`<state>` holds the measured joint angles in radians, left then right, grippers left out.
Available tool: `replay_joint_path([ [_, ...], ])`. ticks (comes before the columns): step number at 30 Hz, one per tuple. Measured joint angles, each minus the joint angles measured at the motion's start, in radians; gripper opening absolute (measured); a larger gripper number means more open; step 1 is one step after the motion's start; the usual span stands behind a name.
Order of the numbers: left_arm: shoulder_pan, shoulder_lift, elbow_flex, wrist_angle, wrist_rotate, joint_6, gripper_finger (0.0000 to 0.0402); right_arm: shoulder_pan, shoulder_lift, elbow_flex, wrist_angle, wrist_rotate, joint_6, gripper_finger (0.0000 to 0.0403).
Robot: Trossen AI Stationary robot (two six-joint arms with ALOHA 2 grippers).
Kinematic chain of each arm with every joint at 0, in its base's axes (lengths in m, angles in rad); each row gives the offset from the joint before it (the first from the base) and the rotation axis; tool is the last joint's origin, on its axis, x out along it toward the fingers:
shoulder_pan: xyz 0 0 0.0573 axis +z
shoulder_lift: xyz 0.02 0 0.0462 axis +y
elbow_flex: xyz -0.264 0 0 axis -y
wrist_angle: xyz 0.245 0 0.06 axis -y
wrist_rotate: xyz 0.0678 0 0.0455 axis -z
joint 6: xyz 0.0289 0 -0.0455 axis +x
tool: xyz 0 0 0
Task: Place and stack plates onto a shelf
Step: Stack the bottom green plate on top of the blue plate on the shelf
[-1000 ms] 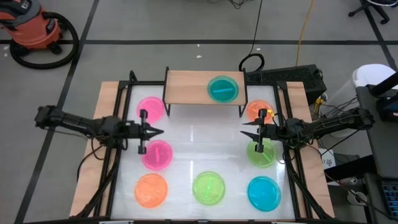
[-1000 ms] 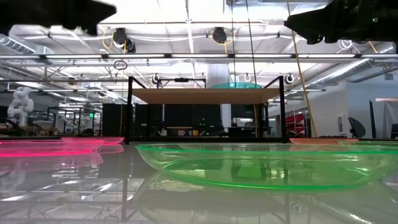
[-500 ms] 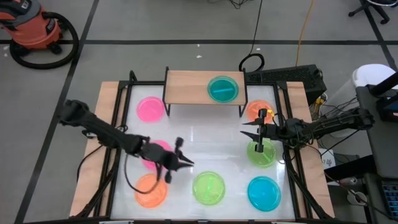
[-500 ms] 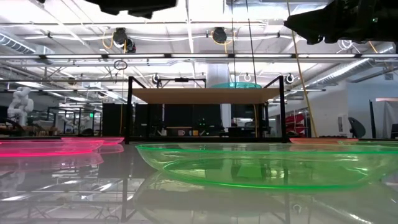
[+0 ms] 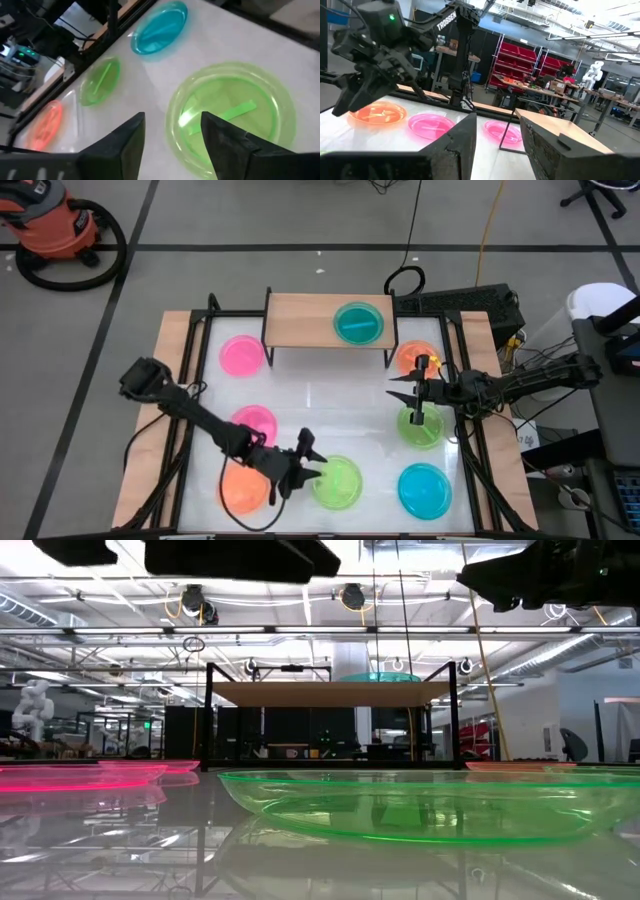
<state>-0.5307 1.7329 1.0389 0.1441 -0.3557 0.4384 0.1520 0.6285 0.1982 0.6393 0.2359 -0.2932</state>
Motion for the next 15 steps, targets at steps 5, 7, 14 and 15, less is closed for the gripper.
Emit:
replay_joint_path([
  [5, -0.037, 0.007, 0.028, -0.066, -0.013, 0.005, 0.0204, 0.000, 0.000, 0.000, -0.001, 0.000, -0.002, 0.0137],
  [7, -0.055, 0.007, 0.028, -0.079, -0.013, 0.001, 0.0204, 0.000, 0.000, 0.000, -0.001, 0.000, -0.002, 0.0137],
  [14, -0.100, 0.038, 0.028, -0.090, -0.060, 0.012, 0.0205, 0.000, 0.000, 0.000, 0.000, 0.000, -0.006, 0.0137],
  [15, -0.102, 0.043, 0.028, -0.088, -0.065, 0.010, 0.0205, 0.000, 0.000, 0.000, -0.001, 0.000, -0.006, 0.0137],
])
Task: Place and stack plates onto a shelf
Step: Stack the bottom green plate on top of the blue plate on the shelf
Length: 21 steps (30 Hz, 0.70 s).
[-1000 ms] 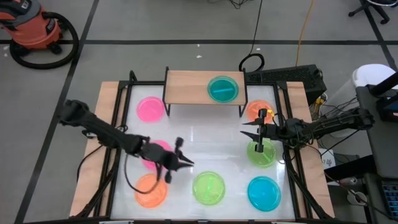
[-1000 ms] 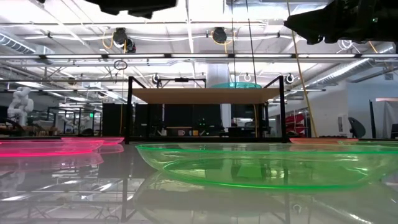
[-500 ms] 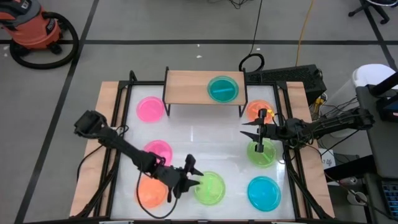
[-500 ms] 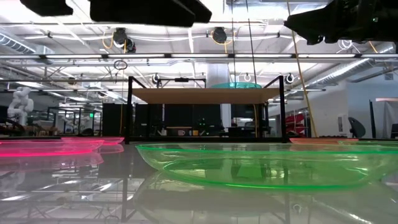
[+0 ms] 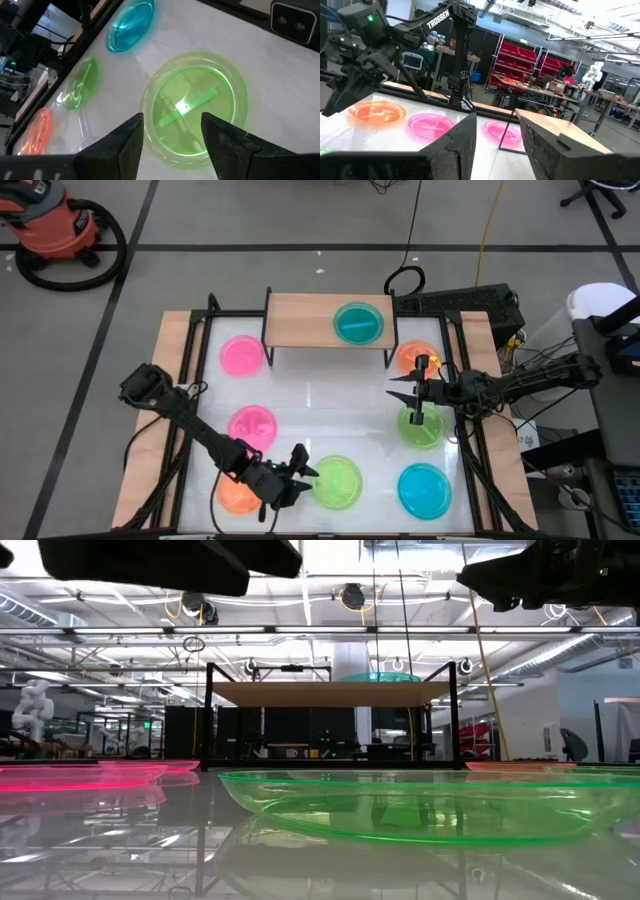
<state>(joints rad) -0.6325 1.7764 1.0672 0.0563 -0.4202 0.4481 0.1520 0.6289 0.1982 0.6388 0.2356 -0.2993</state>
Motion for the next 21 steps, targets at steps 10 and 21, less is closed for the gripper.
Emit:
replay_joint_path([
  [10, -0.006, 0.061, 0.000, 0.020, 0.000, -0.001, 0.0205, 0.000, 0.000, 0.000, 0.000, 0.000, 0.006, 0.0137],
  [21, -0.051, 0.076, 0.000, 0.053, 0.001, 0.051, 0.0205, 0.000, 0.000, 0.000, 0.001, 0.000, 0.006, 0.0137],
])
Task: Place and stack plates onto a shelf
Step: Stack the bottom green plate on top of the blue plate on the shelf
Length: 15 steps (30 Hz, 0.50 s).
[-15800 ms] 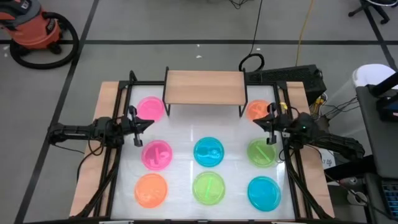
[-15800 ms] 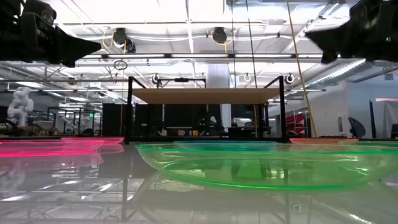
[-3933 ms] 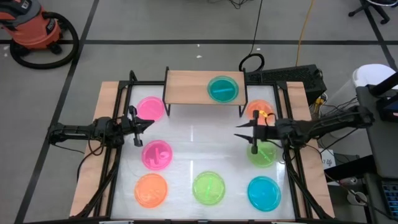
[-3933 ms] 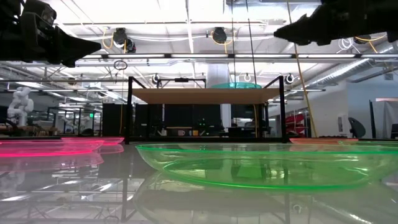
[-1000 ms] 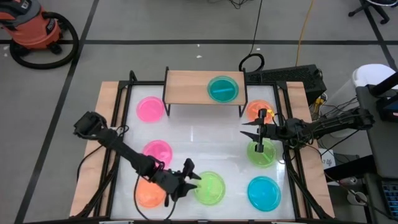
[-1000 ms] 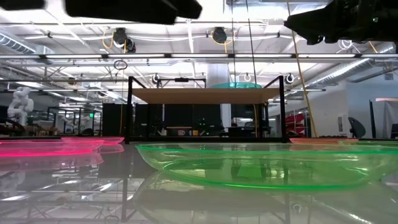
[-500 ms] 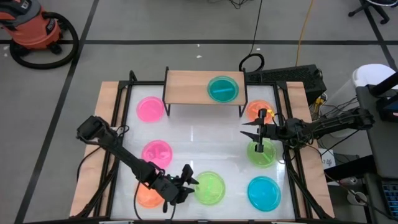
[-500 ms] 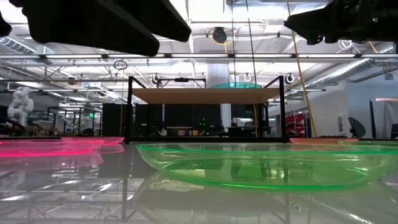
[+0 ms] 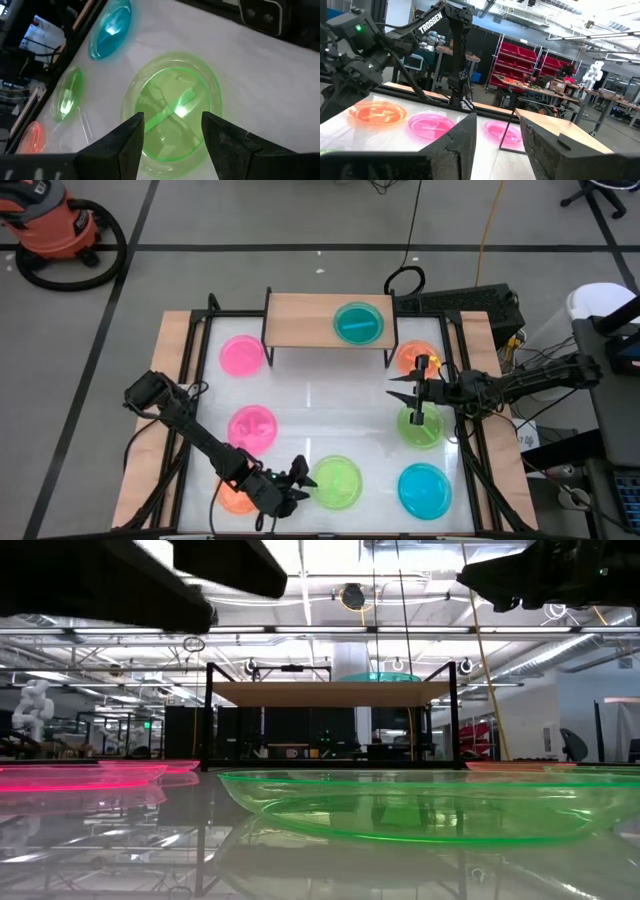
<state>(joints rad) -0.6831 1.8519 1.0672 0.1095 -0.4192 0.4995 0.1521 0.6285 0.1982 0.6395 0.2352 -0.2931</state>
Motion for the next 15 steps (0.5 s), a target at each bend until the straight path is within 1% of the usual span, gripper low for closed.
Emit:
replay_joint_path([
  [3, -0.003, 0.038, -0.001, 0.011, 0.030, 0.004, 0.0205, 0.000, 0.000, 0.000, 0.000, 0.000, 0.001, 0.0137],
  [5, -0.005, 0.066, 0.003, 0.046, 0.056, 0.004, 0.0205, 0.000, 0.000, 0.000, 0.000, 0.000, 0.007, 0.0137],
  [10, -0.005, 0.119, 0.020, 0.044, 0.063, 0.038, 0.0205, 0.000, 0.000, 0.000, -0.004, 0.000, 0.020, 0.0137],
  [15, 0.008, 0.138, 0.027, 0.037, 0.081, 0.045, 0.0205, 0.000, 0.000, 0.000, -0.001, 0.000, 0.037, 0.0137],
])
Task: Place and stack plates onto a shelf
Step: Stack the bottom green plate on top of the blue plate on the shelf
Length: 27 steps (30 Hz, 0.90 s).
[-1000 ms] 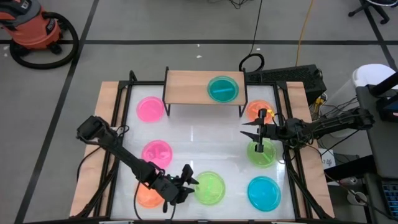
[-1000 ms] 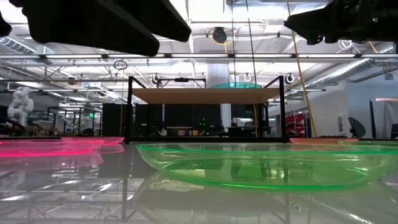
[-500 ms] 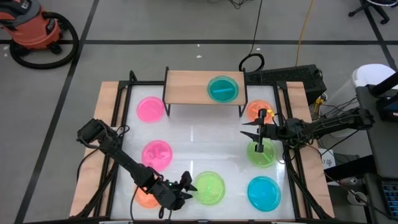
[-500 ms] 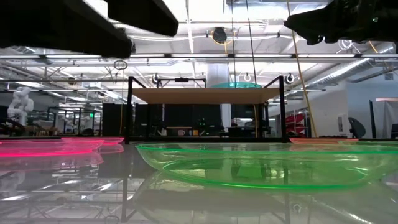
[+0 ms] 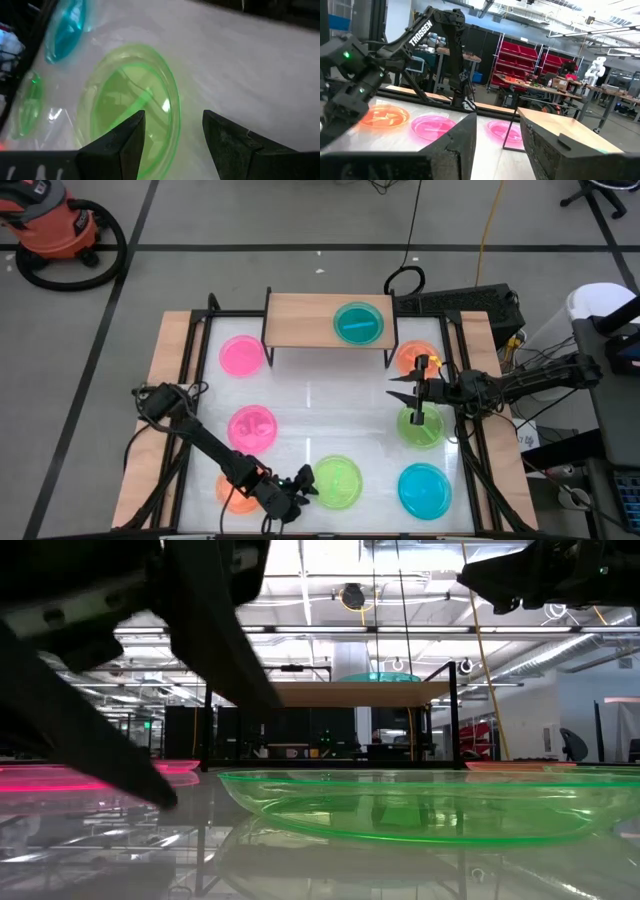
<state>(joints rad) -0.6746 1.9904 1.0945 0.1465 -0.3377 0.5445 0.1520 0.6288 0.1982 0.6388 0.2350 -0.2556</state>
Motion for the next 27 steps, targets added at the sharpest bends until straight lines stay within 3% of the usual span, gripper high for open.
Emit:
replay_joint_path([
  [8, 0.051, 0.000, -0.001, -0.056, 0.013, -0.056, 0.0192, 0.000, 0.000, 0.000, 0.000, 0.000, 0.012, 0.0137],
  [13, 0.075, -0.003, 0.000, -0.105, 0.058, -0.083, 0.0139, 0.000, 0.000, 0.000, -0.001, 0.000, 0.020, 0.0137],
  [23, 0.068, 0.000, -0.001, -0.071, 0.048, -0.009, 0.0012, 0.000, 0.000, 0.000, 0.000, 0.000, 0.020, 0.0137],
  [27, 0.058, 0.000, -0.002, -0.043, 0.041, 0.016, 0.0005, 0.000, 0.000, 0.000, 0.000, 0.000, 0.020, 0.0137],
])
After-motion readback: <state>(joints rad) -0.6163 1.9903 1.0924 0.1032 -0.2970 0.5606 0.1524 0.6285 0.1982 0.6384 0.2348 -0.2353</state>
